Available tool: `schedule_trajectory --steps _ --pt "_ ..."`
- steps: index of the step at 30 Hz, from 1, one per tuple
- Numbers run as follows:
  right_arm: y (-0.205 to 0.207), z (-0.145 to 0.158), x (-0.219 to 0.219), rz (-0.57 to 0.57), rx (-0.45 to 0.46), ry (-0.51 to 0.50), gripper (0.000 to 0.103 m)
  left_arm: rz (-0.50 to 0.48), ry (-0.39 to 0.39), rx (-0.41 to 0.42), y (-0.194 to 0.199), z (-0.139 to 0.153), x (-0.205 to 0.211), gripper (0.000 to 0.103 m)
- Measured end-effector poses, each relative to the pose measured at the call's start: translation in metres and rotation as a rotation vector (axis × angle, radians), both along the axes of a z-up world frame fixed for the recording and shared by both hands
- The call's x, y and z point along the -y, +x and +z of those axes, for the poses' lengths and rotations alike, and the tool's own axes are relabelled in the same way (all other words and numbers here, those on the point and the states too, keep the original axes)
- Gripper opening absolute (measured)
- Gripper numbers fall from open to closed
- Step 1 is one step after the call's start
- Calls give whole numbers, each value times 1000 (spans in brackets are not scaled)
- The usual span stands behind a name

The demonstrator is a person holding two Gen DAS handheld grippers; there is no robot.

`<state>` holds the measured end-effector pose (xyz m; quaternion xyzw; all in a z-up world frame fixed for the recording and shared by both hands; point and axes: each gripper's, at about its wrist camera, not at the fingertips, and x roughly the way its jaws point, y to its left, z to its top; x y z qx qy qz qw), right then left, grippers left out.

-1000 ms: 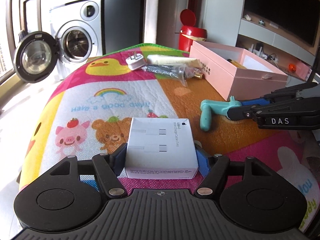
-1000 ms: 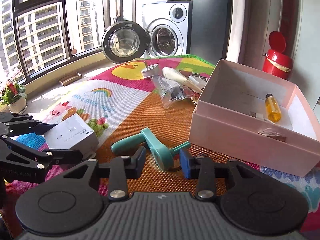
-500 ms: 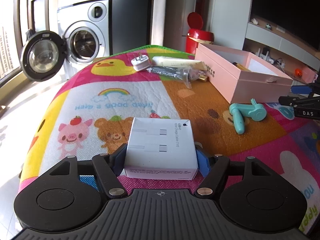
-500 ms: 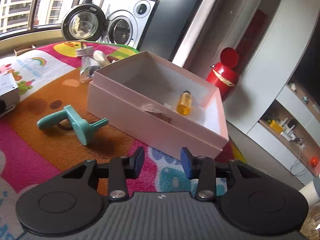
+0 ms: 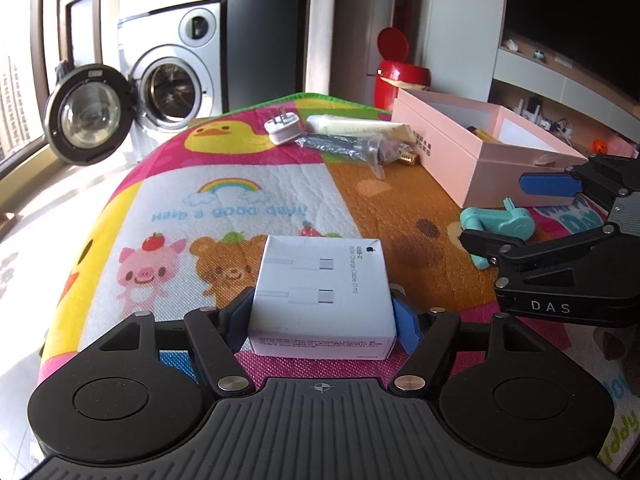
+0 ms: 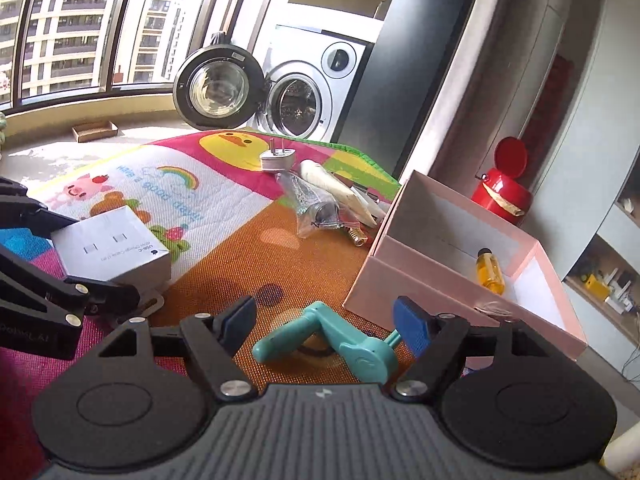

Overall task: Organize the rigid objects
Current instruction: 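Grasp the teal crank piece with the right gripper while the left holds the box, then carry both items into the pink box and open both grippers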

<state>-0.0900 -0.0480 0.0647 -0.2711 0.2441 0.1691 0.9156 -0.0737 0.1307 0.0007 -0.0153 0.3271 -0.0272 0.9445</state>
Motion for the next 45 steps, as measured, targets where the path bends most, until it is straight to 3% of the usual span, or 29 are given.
schedule_trajectory --steps 3,6,12,17,22,29,33,37,40,45 --pt "-4 -2 11 -49 26 -63 76 1 -4 2 0 0 -1 75" --pt "-7 0 31 -104 24 -65 76 1 -2 3 0 0 -1 75" --pt "18 10 61 -128 -123 158 78 1 -3 5 0 0 -1 75" --pt "54 1 70 -212 -248 249 78 7 -21 15 -2 2 -3 74" --pt "51 8 78 -154 -330 309 71 -24 -40 66 -10 9 0 74" --pt "-6 52 99 14 -216 239 70 -222 -27 150 -15 50 41 74" --pt "-20 104 115 42 -49 259 70 -315 -8 251 8 97 68 74" --pt "1 138 125 15 92 262 71 -367 -44 324 58 142 94 74" --pt "31 149 128 -20 101 287 71 -392 -59 361 104 166 116 74" --pt "90 144 132 -80 58 345 74 -377 -200 255 171 160 133 74"
